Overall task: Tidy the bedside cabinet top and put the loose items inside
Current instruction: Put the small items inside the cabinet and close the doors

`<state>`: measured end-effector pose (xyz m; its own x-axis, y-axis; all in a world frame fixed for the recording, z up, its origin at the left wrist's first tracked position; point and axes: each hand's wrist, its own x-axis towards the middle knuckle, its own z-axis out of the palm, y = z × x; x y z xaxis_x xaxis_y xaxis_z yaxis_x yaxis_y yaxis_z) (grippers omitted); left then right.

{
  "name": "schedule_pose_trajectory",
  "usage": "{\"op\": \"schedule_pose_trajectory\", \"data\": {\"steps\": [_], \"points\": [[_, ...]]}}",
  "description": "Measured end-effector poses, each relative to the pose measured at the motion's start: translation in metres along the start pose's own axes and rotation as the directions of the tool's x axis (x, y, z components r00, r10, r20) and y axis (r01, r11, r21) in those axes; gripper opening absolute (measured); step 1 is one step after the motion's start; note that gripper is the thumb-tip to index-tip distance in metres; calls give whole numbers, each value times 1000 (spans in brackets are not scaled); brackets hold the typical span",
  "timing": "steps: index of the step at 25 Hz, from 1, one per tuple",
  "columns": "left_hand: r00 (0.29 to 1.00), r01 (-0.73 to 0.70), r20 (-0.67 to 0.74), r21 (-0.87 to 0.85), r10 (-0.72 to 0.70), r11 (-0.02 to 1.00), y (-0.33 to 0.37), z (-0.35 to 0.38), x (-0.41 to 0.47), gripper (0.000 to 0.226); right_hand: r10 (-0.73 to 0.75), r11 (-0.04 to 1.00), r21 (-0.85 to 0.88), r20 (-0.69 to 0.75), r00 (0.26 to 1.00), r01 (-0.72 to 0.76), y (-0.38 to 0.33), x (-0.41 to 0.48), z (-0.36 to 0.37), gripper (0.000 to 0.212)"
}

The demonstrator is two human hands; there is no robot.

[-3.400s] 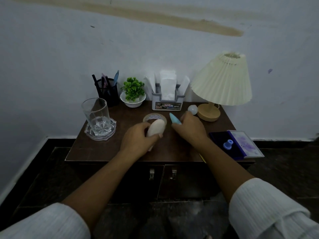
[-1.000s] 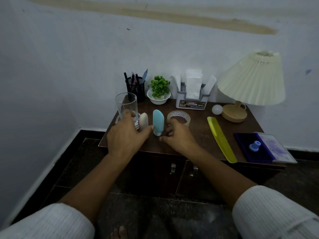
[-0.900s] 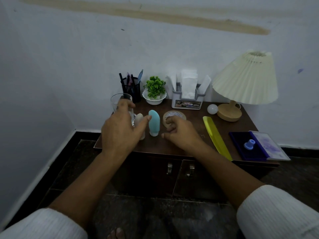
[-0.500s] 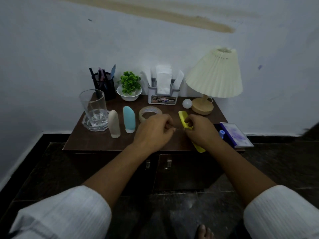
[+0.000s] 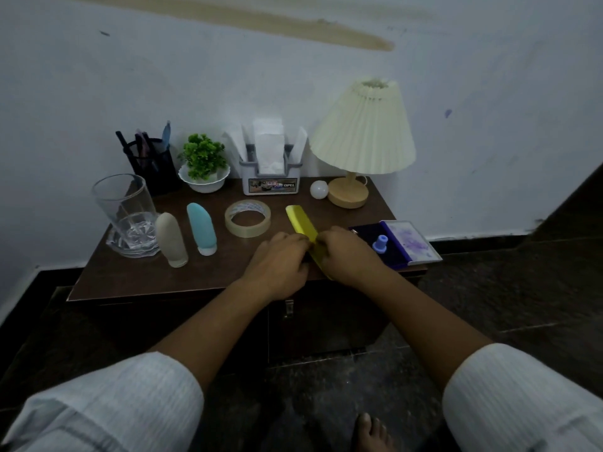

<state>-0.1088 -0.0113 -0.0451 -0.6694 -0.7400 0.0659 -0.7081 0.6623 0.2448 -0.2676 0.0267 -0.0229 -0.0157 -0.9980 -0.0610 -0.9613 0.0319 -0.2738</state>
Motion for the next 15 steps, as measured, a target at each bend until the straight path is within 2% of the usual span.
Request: {"op": "schedule_pose_trajectory", "data": {"steps": [2, 5, 9, 12, 15], "points": [[1000, 16, -5, -6, -16, 1000, 1, 0, 3, 46, 12, 995, 104, -49, 999, -6, 7, -8, -13, 35], [992, -15, -127, -119, 0, 993, 18, -4, 9, 41, 63, 981, 193, -282, 957, -8, 29, -24, -39, 27], [971, -86, -240, -307, 11, 948, 59, 0, 28, 36, 314, 928, 324, -422, 850, -182, 89, -48, -61, 21], [959, -95, -283, -387, -20, 917, 82, 10, 45, 34, 479, 862, 397, -438, 760, -314, 135, -59, -55, 22], [956, -61, -288, -397, -61, 916, 96, 20, 60, 36, 613, 754, 501, -305, 729, -425, 166, -61, -39, 30]]}}
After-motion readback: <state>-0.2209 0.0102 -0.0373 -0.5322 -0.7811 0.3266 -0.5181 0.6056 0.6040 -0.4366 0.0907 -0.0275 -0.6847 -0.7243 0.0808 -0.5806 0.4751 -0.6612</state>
